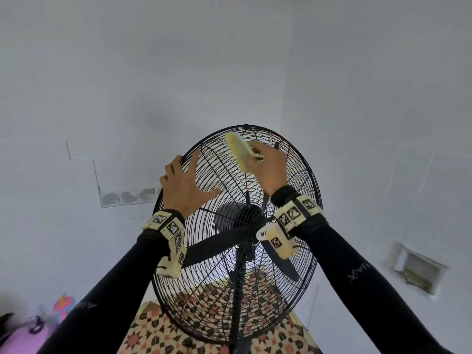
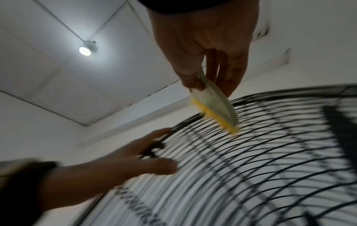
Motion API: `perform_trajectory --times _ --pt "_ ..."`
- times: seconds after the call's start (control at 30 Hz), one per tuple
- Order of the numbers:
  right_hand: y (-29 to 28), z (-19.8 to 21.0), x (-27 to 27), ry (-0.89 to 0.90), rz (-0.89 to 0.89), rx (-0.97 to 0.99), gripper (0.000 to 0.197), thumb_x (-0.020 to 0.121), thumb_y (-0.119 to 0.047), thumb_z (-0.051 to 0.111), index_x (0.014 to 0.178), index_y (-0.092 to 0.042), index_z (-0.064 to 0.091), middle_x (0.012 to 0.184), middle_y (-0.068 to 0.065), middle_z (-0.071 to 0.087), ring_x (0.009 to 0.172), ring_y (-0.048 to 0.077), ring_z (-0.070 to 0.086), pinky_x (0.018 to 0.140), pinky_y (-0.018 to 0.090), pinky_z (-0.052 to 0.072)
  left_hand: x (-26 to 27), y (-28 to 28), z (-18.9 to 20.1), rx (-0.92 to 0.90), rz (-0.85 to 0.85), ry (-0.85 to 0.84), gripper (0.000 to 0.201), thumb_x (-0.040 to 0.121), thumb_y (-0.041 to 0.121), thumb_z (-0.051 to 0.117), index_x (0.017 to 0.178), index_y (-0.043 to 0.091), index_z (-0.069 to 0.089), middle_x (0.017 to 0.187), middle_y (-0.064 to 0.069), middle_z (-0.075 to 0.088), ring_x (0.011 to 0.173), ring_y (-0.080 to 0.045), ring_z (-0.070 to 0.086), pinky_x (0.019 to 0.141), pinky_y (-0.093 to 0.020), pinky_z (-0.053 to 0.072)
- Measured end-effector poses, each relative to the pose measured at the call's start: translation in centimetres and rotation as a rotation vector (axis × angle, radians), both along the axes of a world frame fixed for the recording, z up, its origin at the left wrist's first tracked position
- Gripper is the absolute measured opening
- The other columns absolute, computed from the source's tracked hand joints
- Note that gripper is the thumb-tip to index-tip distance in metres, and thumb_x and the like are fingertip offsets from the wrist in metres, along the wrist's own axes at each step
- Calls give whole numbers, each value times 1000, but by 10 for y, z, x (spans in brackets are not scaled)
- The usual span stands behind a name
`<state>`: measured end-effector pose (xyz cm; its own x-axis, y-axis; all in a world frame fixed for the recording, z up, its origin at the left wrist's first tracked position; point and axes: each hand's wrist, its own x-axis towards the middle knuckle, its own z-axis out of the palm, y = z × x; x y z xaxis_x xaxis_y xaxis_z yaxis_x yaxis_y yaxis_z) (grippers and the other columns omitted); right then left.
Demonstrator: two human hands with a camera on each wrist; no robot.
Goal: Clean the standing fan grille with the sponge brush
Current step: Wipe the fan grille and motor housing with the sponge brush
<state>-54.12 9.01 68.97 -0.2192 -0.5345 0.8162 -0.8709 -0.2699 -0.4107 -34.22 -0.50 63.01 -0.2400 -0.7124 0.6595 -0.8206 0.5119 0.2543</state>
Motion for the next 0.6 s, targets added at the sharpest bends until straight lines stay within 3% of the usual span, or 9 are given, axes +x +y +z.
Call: perform_trajectory --times 0.1,0.17,0.23,0.3,0.4,0.47,0.53,0.6 --pt "-6 3 -20 -60 -252 -68 34 94 -20 72 127 -14 69 104 6 76 82 16 69 81 31 59 -2 1 0 -1 4 -2 121 72 85 65 165 31 10 160 -23 25 142 -42 28 109 -61 33" --pt "-6 -3 -8 37 -177 -25 34 94 -21 72 127 -17 69 103 3 76 75 12 65 78 25 57 -3 0 1 -2 7 3 120 72 85 65 165 30 10 160 -23 25 142 -43 28 110 -61 33" --pt "-1 -11 6 139 9 52 35 93 -21 73 127 -18 69 110 1 75 82 11 68 78 23 57 -2 -1 1 8 4 10 120 72 84 66 164 30 11 160 -24 24 142 -43 28 110 -61 32" --pt "5 -8 2 106 98 71 34 93 -18 73 126 -16 70 115 1 74 92 10 69 81 21 58 -1 -2 -1 5 -2 16 120 72 84 66 164 30 11 159 -24 25 141 -43 28 110 -62 32" --pt "5 5 -25 -122 -83 -62 31 93 -13 71 124 -12 71 113 6 75 93 15 70 80 23 57 0 -3 -3 -8 -13 13 120 71 86 64 164 31 11 159 -24 25 141 -44 29 109 -63 33" --pt "-1 3 -33 -72 -274 -48 31 94 -17 71 124 -14 71 107 6 76 86 17 70 77 23 52 -1 -1 -3 -15 -11 13 120 71 85 65 164 30 12 159 -25 26 141 -44 29 109 -63 34" --pt "-6 -8 -25 14 -263 -2 32 94 -20 70 127 -18 70 105 4 75 76 11 64 71 16 51 -2 0 -2 -15 -6 14 120 72 84 66 164 29 13 158 -25 26 141 -44 30 108 -63 33" --pt "-3 -18 -8 115 -108 32 33 93 -22 72 126 -20 70 106 1 76 75 7 64 69 13 52 -1 -1 -2 -20 -2 20 119 72 84 66 164 28 14 158 -25 27 140 -44 30 108 -63 34"
